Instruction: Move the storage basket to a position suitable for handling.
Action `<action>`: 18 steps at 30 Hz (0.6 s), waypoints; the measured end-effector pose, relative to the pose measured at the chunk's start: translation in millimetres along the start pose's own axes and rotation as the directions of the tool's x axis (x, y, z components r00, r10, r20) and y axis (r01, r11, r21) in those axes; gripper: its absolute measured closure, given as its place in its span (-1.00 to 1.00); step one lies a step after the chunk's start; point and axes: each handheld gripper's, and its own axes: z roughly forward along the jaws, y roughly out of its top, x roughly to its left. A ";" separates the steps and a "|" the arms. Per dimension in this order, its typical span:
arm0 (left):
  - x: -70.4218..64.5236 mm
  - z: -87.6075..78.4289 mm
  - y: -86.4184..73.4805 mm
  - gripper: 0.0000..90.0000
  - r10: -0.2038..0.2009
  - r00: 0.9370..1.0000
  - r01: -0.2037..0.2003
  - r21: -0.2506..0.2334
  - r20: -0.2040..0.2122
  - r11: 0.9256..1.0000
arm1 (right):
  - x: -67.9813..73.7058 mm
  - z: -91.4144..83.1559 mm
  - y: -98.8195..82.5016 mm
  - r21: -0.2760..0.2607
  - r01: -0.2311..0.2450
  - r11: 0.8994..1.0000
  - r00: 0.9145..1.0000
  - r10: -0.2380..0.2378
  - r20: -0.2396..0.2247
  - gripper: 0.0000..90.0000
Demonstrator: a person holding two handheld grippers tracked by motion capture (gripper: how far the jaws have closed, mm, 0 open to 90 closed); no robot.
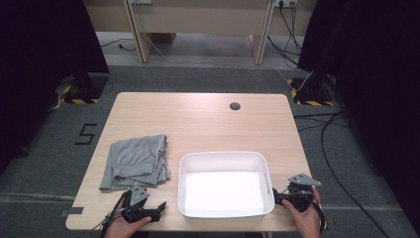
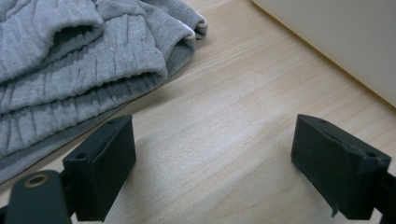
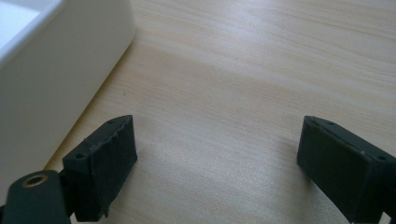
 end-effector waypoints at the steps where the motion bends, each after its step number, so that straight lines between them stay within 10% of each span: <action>1: 0.0 0.0 0.0 -0.71 0.000 1.000 0.000 0.000 0.001 1.000 | 0.0 0.0 0.0 0.000 0.000 1.000 1.000 0.000 0.000 -0.72; 18: 1.8 -1.9 1.6 -0.68 -0.017 1.000 0.017 0.012 0.025 1.000 | 0.2 -1.0 -0.5 -0.011 0.009 1.000 1.000 -0.009 -0.001 -0.64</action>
